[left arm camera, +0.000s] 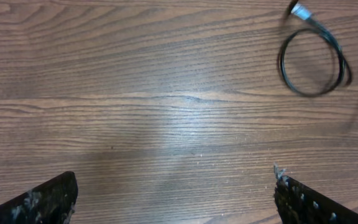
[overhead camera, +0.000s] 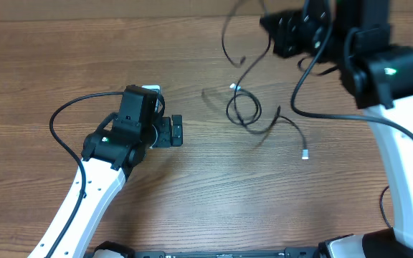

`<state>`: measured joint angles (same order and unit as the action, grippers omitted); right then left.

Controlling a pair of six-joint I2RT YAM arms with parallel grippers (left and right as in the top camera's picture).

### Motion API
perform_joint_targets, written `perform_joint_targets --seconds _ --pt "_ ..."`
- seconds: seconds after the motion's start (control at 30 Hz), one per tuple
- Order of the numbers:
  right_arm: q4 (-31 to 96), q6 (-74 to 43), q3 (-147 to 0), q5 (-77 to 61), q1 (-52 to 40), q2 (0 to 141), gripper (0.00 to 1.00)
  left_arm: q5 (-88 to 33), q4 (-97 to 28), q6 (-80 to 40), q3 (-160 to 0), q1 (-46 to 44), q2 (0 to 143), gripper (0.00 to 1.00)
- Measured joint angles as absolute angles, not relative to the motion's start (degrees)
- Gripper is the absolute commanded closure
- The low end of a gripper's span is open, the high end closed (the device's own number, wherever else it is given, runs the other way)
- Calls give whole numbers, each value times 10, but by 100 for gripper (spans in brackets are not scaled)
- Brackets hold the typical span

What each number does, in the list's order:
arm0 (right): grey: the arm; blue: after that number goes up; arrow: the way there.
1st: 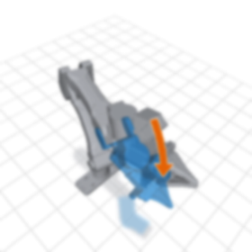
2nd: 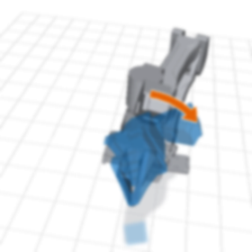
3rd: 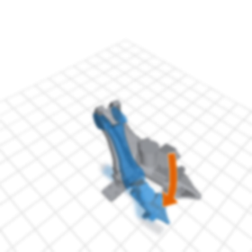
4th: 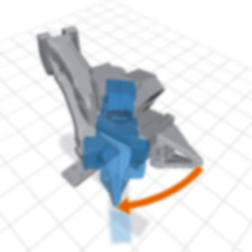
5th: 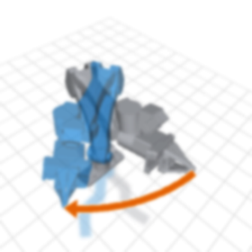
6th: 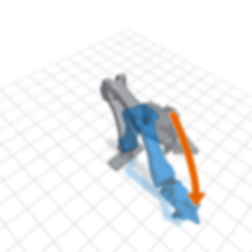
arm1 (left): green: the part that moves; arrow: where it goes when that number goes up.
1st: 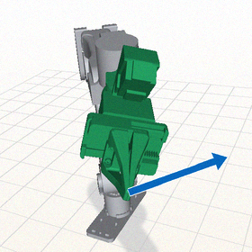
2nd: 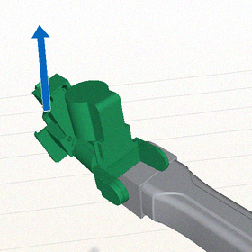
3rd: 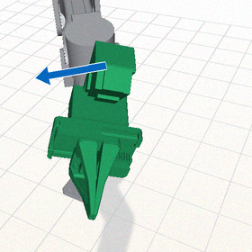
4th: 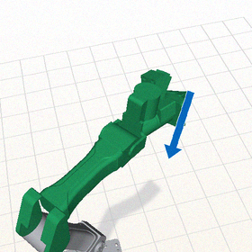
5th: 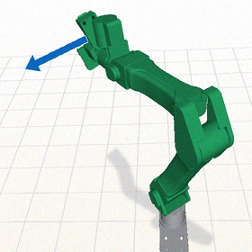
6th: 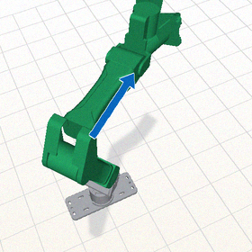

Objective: Untangle cables

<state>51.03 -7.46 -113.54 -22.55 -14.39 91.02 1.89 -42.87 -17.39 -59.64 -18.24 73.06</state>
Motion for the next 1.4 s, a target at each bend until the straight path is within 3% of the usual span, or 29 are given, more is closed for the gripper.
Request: perform_joint_targets --seconds 0.37,1.4 --pt "512 -74 -1303 -218 -144 905 96 19 -429 -174 -596 -182 731 0" --pt "695 -75 -1309 -163 -144 898 96 18 -411 -178 -596 -182 731 0"
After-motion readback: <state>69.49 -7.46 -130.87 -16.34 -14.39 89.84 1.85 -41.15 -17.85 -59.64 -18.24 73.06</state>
